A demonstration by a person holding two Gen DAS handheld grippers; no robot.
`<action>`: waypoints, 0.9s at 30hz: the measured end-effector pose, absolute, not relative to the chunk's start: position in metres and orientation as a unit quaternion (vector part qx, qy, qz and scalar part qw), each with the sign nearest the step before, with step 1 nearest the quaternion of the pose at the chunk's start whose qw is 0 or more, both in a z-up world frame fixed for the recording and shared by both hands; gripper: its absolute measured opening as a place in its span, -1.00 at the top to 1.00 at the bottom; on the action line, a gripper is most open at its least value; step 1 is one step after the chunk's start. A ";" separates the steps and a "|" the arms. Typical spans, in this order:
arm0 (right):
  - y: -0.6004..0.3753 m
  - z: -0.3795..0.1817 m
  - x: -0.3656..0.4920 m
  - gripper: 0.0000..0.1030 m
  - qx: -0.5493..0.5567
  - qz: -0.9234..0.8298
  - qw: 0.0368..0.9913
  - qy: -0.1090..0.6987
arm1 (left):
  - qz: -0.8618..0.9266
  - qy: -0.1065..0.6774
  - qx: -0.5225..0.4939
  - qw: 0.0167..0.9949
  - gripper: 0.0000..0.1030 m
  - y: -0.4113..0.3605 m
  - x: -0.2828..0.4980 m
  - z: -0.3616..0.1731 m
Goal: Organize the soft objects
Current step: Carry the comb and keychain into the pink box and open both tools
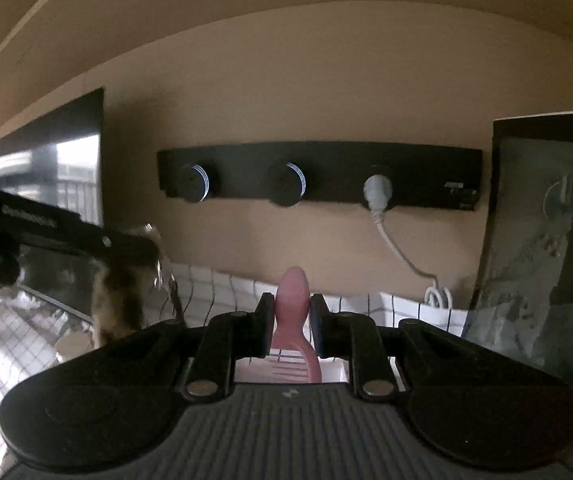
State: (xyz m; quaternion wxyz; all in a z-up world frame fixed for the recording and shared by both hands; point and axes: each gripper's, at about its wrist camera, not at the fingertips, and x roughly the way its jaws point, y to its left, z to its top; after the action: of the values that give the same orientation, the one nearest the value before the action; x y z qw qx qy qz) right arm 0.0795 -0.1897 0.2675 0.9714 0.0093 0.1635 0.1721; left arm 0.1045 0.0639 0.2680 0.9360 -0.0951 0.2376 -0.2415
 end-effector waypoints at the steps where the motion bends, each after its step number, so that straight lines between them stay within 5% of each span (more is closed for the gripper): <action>1: -0.195 0.268 0.085 0.64 0.017 0.177 0.971 0.162 | -0.235 0.239 -0.093 0.937 0.60 0.059 0.108 0.269; 7: -0.196 0.241 0.133 0.62 0.071 0.207 0.959 0.182 | -0.206 0.279 -0.108 0.932 0.50 0.042 0.146 0.257; 12: -0.188 0.197 0.145 -0.06 0.068 0.181 0.952 0.236 | -0.172 0.300 -0.088 0.934 0.50 0.042 0.161 0.234; 27: -0.163 0.119 0.099 -0.06 0.065 0.211 0.917 0.331 | -0.022 0.350 -0.132 0.927 0.50 0.197 0.039 0.130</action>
State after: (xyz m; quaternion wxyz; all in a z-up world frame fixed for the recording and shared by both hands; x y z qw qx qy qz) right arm 0.0990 -0.1628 0.1186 0.9174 0.0650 0.3310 0.2111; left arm 0.0389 0.1969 0.1300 0.9272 -0.1316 0.3500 -0.0222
